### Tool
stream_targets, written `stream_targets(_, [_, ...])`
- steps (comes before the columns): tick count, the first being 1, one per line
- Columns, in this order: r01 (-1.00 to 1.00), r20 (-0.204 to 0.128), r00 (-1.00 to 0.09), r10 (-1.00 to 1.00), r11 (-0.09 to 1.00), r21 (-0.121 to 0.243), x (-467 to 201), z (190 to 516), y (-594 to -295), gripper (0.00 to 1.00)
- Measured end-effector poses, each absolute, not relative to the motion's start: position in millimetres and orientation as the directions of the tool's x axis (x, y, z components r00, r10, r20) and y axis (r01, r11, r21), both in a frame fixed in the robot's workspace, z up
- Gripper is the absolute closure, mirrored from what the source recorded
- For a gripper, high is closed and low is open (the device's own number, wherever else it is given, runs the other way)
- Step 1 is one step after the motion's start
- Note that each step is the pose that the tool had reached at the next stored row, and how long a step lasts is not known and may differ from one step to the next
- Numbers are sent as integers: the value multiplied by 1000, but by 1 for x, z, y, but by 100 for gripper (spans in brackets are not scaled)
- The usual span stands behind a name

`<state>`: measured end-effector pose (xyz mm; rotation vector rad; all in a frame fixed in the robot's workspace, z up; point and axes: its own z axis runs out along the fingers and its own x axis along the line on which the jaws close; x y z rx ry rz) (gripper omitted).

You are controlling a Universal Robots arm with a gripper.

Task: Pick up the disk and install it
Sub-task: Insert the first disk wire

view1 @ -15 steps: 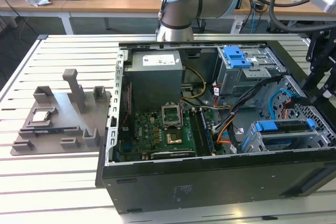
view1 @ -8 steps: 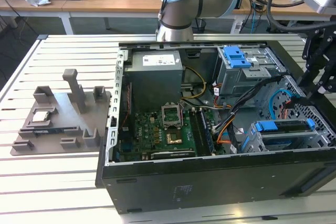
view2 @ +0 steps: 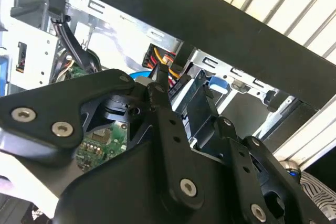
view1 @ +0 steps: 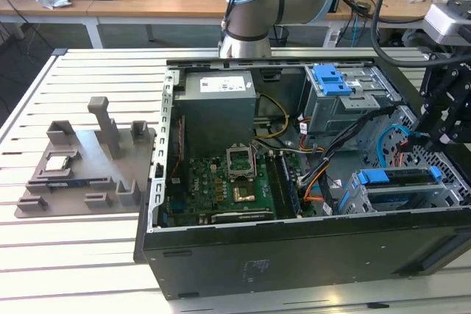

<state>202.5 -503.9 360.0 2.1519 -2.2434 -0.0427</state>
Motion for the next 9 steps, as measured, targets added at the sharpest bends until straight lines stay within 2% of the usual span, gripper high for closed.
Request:
stream_targets(4, [-998, 9, -42, -999, 42, 42, 202, 360, -504, 59])
stream_targets(6, [-998, 11, -42, -999, 42, 42, 202, 360, -504, 83])
stream_targets(9, [-998, 12, -42, -999, 42, 42, 202, 360, -505, 83])
